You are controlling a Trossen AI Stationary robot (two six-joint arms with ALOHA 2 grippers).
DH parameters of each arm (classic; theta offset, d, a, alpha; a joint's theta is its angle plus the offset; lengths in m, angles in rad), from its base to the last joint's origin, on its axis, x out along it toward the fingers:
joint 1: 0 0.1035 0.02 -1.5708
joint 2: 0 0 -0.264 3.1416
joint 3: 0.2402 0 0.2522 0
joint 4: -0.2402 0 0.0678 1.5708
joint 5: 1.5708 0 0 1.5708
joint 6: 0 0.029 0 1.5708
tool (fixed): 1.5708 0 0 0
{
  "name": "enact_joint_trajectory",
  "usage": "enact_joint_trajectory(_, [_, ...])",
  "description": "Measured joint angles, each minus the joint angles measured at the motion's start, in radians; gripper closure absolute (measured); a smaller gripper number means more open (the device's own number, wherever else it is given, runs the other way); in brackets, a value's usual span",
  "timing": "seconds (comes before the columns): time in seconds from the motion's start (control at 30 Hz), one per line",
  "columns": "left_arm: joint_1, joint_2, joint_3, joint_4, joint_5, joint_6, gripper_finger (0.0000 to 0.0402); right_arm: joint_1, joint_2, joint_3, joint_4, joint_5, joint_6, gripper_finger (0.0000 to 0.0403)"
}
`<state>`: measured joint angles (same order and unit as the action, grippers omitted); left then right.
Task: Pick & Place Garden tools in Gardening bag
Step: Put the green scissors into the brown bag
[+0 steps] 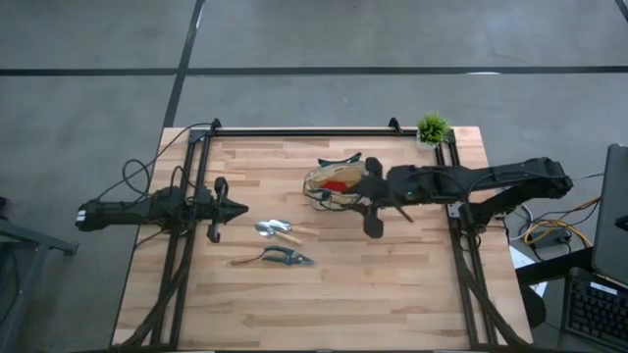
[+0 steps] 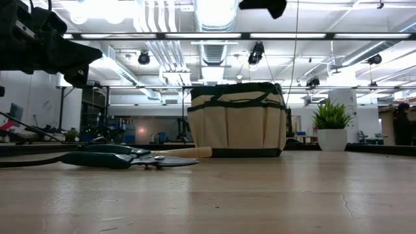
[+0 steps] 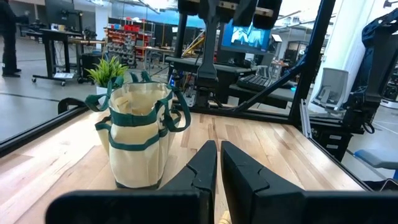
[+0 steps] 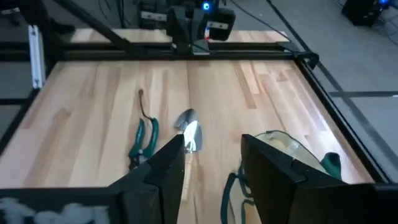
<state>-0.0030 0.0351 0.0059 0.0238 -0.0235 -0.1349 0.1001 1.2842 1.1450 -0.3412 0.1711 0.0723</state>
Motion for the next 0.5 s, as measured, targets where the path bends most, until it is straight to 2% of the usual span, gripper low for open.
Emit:
enact_joint_trajectory(0.2, [0.0, 0.0, 0.0, 0.0, 0.0, 0.0, 0.0376, -0.001, 0.092, -0.001, 0.015, 0.003, -0.024, 0.0267])
enact_joint_trajectory(0.5, [0.0, 0.0, 0.0, 0.0, 0.0, 0.0, 0.0376, 0.001, 0.162, -0.001, 0.037, 0.003, -0.031, 0.0285])
